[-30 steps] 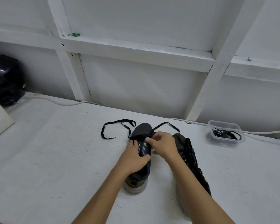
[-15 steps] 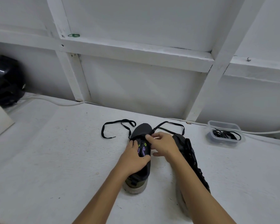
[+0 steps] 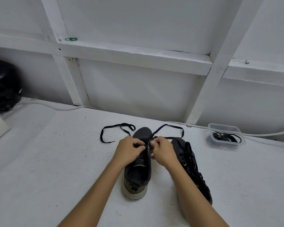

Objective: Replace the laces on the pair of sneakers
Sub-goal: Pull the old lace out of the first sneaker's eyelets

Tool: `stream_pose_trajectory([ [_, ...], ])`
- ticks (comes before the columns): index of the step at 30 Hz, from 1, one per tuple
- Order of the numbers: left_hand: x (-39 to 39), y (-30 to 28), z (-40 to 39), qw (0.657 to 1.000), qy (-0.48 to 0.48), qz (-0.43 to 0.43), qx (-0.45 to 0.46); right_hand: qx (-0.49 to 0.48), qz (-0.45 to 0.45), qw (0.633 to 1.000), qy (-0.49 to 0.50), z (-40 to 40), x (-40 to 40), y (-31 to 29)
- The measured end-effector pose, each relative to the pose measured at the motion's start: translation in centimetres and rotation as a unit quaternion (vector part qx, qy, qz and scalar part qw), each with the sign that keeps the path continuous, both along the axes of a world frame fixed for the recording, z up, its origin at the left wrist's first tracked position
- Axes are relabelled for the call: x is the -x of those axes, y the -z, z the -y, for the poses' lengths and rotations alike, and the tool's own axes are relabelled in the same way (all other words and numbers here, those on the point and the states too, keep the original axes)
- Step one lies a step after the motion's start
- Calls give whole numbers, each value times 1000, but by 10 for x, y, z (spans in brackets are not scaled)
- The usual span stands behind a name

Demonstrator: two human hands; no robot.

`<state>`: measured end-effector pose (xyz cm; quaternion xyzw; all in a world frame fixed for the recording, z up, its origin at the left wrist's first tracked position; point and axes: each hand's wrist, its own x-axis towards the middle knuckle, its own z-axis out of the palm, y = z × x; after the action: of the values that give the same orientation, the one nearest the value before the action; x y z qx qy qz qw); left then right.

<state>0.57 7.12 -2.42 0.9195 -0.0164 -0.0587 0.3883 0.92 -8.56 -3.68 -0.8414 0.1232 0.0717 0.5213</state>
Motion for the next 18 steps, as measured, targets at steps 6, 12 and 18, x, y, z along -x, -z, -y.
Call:
stream_pose_trajectory([
  [6, -7, 3, 5, 999, 30, 9, -12, -15, -3, 1000, 11, -3, 2, 2],
  [12, -7, 5, 8, 1000, 16, 21, -15, 2, 24, 1000, -4, -4, 6, 0],
  [18, -7, 13, 10, 999, -6, 30, 13, 26, 60, 998, -14, -1, 10, 2],
])
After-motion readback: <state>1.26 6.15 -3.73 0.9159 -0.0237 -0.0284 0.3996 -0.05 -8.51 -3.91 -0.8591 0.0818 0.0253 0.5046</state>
